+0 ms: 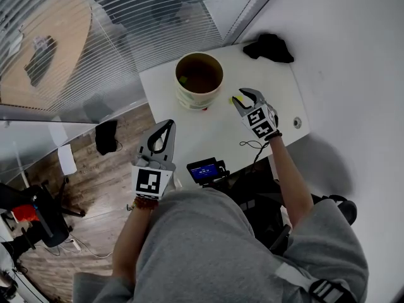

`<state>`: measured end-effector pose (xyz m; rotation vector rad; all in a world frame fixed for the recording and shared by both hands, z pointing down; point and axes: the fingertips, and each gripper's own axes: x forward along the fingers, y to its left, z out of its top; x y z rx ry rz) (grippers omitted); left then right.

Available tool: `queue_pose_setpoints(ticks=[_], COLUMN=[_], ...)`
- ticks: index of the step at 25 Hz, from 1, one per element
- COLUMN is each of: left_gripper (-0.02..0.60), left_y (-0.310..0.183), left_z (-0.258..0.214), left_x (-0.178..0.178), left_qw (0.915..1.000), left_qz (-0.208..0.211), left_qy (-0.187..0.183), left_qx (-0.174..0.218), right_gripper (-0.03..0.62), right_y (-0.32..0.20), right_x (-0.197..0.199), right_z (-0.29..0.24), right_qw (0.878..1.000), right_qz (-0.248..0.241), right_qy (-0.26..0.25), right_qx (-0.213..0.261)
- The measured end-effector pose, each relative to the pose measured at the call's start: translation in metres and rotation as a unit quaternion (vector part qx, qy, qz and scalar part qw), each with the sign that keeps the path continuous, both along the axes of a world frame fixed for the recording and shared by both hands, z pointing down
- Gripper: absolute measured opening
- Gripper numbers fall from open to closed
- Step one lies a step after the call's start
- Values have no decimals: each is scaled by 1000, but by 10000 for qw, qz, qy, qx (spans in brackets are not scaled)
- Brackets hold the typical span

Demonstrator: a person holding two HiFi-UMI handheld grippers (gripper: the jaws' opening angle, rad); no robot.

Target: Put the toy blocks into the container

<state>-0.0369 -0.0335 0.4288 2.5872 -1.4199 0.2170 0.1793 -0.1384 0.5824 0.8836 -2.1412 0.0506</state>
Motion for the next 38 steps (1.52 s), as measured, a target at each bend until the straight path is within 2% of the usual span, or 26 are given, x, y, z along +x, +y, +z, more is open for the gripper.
queue_pose_setpoints(ticks=[5, 15, 20, 26, 34, 38], left_gripper=[-3, -3, -3, -3, -3, -3], left_y=[-2, -5, -8, -7, -12, -14], left_z=[0, 5, 5, 9, 9, 11], left_x=[-2, -3, -5, -2, -1, 2], left_qw=[9999, 10000, 9999, 9998, 9999, 9998], left_qz=[-19, -60, -88, -85, -92, -91], left_qy=[-89, -57, -120, -55, -111, -118], left_qx=[146, -41, 86, -142, -41, -105], right_gripper=[147, 147, 147, 147, 147, 187], right_y=[-1, -3, -4, -5, -8, -11], right_x=[6, 15, 17, 19, 20, 26], right_z=[18, 52, 64, 75, 82, 94], right_qw=[9998, 9981, 9972, 9964, 9957, 9943], right_qz=[24, 128, 147, 154, 108, 211], right_qy=[110, 211, 266, 301, 361, 416], right_qx=[-190, -570, -686, -782, -849, -960])
